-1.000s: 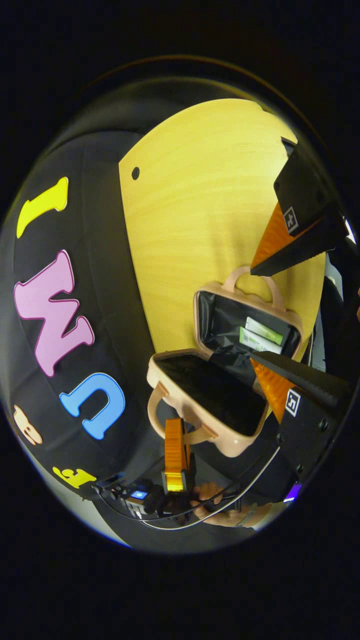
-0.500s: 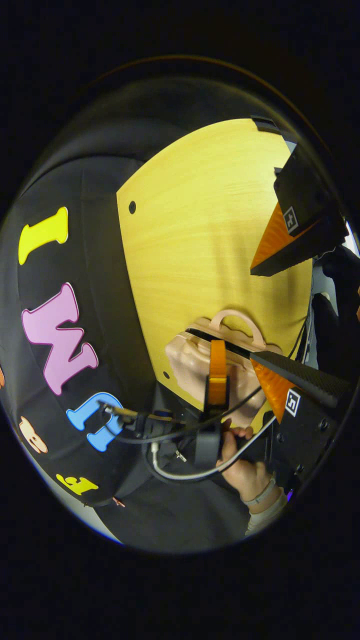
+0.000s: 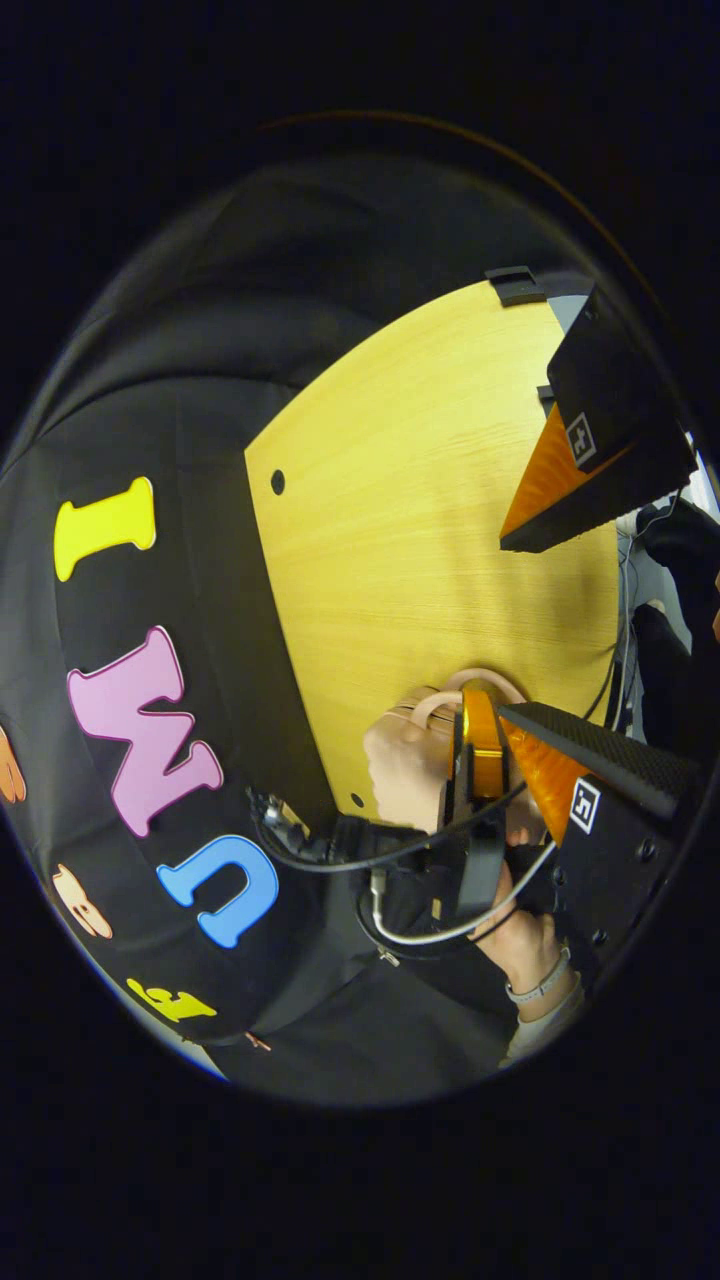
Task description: First open the suitcase, pack the skin care products into it, and then close the suitcase.
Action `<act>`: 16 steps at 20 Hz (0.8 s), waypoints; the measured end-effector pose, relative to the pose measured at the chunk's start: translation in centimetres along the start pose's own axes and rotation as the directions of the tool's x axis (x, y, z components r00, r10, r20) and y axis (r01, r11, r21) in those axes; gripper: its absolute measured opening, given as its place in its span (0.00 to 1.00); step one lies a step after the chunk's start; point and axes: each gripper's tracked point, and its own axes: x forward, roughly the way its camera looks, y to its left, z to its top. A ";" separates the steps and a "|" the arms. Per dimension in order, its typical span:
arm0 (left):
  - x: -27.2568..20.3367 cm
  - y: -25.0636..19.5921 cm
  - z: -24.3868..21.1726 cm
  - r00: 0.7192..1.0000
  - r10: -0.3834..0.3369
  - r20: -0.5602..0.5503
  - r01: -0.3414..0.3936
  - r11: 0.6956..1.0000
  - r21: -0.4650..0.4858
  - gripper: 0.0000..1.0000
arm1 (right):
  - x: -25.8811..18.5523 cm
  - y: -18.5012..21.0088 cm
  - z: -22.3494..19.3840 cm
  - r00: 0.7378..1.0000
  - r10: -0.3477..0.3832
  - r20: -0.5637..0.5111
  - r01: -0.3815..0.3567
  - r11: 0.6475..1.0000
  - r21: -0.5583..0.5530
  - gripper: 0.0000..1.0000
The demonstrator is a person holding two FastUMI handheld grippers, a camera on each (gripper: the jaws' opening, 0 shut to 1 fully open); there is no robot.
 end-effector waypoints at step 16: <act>-19.1 -1.9 14.1 0.781 -0.052 0.622 -0.025 0.993 0.114 0.96 | -7.3 6.0 17.8 0.819 -0.088 0.568 0.204 0.968 -0.144 0.97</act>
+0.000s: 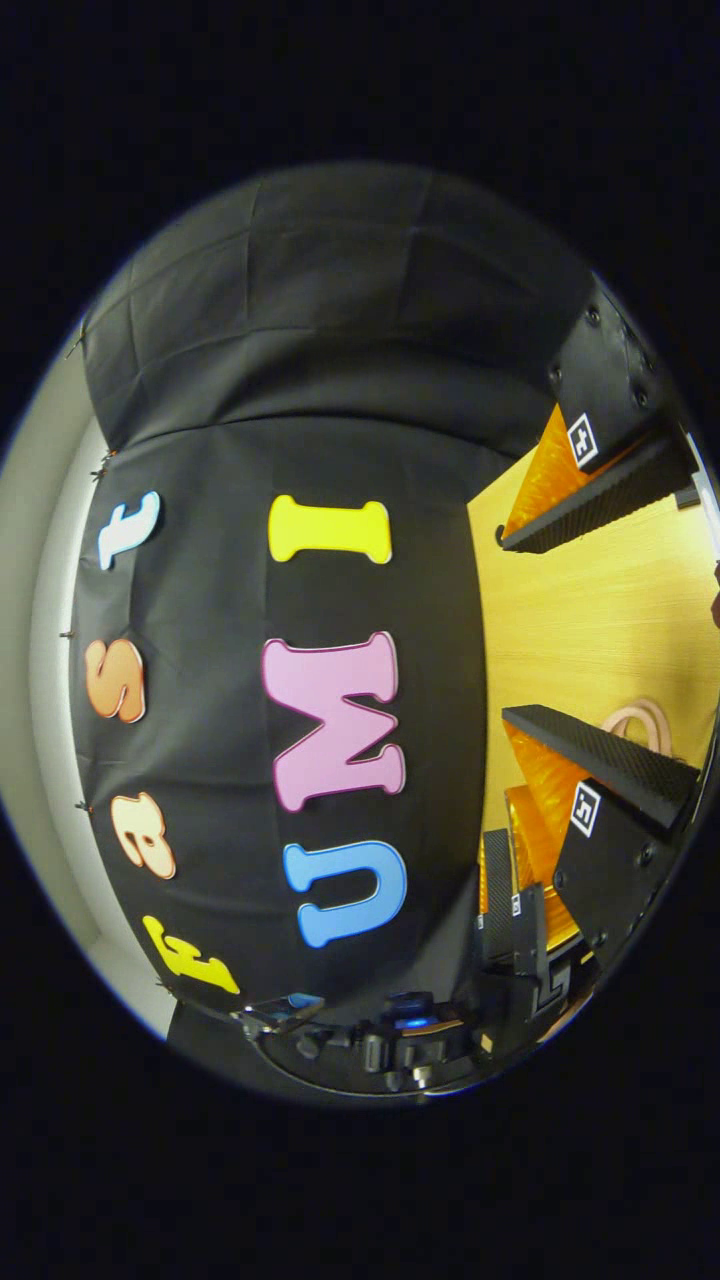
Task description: First open the suitcase, pack the skin care products into it, and then close the suitcase.
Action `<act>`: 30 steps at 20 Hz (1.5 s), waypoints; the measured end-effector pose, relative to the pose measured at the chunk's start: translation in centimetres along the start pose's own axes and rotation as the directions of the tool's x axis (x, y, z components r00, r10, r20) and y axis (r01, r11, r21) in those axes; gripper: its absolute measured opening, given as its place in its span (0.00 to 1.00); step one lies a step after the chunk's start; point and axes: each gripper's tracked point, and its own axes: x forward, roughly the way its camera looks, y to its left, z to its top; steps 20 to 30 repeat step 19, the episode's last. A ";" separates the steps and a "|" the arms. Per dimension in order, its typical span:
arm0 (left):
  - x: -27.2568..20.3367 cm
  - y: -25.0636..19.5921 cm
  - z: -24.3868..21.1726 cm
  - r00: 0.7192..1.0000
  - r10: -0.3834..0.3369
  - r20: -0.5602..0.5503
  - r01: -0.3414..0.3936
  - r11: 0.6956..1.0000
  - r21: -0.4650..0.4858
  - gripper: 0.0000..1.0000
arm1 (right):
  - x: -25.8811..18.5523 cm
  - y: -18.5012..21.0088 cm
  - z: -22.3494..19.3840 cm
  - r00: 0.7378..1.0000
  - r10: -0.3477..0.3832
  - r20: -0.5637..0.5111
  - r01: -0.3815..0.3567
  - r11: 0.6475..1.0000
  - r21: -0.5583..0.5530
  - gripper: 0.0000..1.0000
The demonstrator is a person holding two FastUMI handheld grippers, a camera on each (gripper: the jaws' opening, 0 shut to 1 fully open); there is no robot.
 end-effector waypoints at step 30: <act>-2.5 2.3 4.0 0.992 0.034 0.121 -0.039 0.999 0.037 0.96 | -1.2 0.8 4.8 0.986 -0.029 0.162 0.037 0.998 -0.045 0.96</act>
